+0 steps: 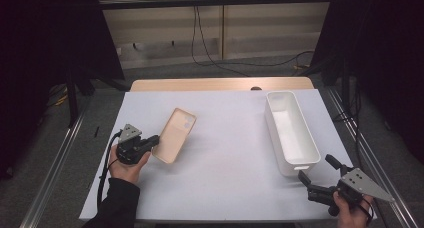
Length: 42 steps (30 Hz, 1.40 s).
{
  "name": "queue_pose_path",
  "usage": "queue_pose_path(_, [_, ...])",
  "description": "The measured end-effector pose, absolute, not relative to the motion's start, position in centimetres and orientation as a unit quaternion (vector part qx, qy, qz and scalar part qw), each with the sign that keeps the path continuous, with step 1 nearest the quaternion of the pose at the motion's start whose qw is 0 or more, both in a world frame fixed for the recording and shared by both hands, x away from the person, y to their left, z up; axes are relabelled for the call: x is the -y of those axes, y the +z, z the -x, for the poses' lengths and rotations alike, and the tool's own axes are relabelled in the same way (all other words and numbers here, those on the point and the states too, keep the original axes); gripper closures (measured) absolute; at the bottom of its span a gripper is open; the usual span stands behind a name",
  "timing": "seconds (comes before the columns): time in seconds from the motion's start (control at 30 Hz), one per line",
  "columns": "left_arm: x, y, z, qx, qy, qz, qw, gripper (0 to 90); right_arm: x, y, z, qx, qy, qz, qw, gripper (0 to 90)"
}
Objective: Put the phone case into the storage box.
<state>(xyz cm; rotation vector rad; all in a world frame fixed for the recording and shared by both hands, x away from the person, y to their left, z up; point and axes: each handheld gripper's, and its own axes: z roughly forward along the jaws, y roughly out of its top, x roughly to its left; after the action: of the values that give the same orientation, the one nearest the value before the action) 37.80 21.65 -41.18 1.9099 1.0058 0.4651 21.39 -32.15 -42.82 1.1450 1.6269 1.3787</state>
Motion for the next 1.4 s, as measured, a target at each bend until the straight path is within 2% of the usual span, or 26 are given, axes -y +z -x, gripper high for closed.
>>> queue_pose_path(0.8, [-18.1, -40.2, -35.3, -0.365, 0.182, -0.763, 0.502, 87.8, 29.9, -40.9, -21.8, -0.636, 0.547, -0.420, 0.345, 0.0])
queue_pose_path(1.4, [-14.6, -39.7, -34.3, -0.334, 0.177, -0.768, 0.517, 87.8, 25.4, -38.9, -23.9, -0.664, 0.561, -0.377, 0.319, 0.0])
